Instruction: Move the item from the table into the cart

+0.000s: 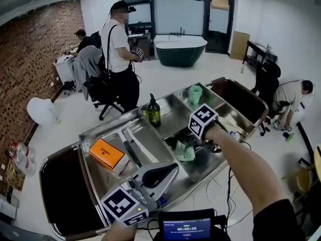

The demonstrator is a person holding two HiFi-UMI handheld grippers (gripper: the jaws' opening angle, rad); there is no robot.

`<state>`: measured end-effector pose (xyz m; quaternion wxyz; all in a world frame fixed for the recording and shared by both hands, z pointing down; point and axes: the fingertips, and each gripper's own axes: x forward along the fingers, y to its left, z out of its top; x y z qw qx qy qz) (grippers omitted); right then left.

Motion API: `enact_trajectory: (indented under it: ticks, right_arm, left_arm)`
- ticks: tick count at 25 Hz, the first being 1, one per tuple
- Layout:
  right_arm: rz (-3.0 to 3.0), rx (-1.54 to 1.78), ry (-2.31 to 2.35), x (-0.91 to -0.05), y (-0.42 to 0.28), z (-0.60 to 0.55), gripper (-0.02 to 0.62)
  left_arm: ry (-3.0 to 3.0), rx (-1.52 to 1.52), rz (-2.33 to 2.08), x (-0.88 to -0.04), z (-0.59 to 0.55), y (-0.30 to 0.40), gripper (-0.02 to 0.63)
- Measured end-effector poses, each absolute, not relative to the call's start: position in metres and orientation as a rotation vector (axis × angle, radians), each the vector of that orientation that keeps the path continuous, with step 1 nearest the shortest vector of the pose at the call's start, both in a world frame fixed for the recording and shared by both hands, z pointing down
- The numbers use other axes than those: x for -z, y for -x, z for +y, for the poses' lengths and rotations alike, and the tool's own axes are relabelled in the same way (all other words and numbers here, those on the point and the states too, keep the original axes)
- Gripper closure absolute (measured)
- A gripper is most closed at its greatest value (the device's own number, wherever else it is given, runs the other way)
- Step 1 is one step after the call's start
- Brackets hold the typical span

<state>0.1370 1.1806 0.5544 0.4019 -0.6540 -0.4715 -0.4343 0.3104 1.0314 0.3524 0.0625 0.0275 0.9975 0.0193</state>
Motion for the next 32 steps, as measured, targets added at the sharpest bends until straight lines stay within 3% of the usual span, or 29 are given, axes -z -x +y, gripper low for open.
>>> enact_trajectory:
  ticks: [7,20,21,24,27,29,31,32]
  right_arm:
    - [-1.133,0.917,1.971,-0.498,-0.151,1.165,0.325]
    - [-1.27,0.162,2.511,-0.37,-0.144,1.073,0.329]
    - [-1.291,0.125,2.552,-0.363,-0.145,1.064,0.361]
    - [-1.373,0.028,2.672,-0.349,-0.146,1.043,0.37]
    - [-1.469,-0.06,2.774,-0.336,-0.148,1.028,0.494]
    - [-1.521,-0.089,2.804,-0.333,-0.146,1.02,0.515]
    - [-1.562,-0.104,2.822,-0.334,-0.143,1.013,0.611]
    - [-1.569,-0.108,2.832,-0.335,-0.142,1.01,0.611]
  left_arm:
    - [-0.085,-0.069,3.046,-0.355,1.025,-0.3,0.611]
    - [-0.223,-0.079,3.065,-0.346,1.021,-0.292,0.611]
    - [-0.233,-0.076,3.066,-0.345,1.019,-0.291,0.611]
    - [-0.274,-0.067,3.071,-0.346,1.016,-0.288,0.611]
    - [-0.345,-0.048,3.061,-0.342,1.015,-0.288,0.611]
    - [-0.413,-0.02,3.049,-0.338,1.013,-0.287,0.611]
    - [-0.5,0.023,3.04,-0.337,1.01,-0.286,0.611]
    - [-0.538,0.032,3.033,-0.337,1.009,-0.286,0.611]
